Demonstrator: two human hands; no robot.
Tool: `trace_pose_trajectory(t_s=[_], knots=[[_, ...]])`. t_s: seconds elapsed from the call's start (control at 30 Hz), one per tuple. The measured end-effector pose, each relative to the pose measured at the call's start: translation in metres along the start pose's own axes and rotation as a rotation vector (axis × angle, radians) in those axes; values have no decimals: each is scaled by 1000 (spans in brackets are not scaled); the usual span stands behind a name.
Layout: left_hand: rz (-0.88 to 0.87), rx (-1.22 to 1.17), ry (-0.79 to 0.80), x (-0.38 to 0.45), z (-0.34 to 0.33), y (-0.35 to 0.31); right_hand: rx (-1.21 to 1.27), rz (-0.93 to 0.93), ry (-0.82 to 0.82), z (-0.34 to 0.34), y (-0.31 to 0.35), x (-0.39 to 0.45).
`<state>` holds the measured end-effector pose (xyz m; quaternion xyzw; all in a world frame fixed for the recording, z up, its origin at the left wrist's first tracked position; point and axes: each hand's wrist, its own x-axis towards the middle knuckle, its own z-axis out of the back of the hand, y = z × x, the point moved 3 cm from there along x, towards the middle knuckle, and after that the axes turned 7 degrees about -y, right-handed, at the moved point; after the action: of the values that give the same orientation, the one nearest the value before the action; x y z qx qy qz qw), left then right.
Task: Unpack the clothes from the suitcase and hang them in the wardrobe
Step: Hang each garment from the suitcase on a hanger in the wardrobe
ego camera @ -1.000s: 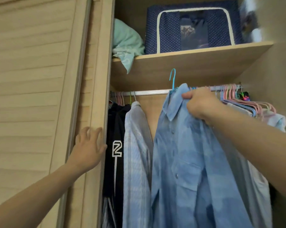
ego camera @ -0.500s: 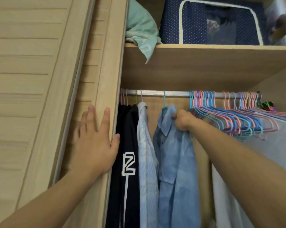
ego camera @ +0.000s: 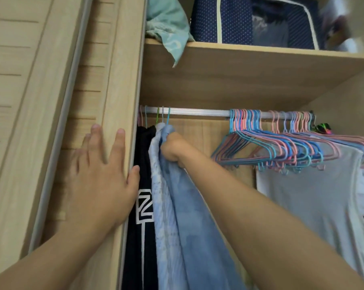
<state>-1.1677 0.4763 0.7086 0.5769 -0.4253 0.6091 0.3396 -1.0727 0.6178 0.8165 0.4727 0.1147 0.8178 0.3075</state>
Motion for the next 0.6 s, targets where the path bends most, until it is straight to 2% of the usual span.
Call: trace_pose_trajectory(t_s=[0.1,0.2,0.23,0.27,0.33,0.37,0.4,0.47,0.6], knots=[[1,-27,-1,0,2,0,85,50,75,-5,-4,-4],[-4,1,24,0,3,0,134,39,245,21,-30,-23],[-3,20,35,2,3,0,33,71,218,35,-41,-26],[0,42,45,6,4,-3,-182,114,88,54,-53,-26],[31,64,29,16,6,-10,-813,188,-280,92,-75,-25],[58,57,17,19,7,-14,-1090,183,-406,107,-84,-27],[74,53,13,20,7,-18,-1264,153,-471,118,-93,-28],[79,67,6,16,5,-24,-1399,71,-471,135,-107,-31],[84,45,-20,8,0,-23,-1331,38,-438,159,-116,-34]])
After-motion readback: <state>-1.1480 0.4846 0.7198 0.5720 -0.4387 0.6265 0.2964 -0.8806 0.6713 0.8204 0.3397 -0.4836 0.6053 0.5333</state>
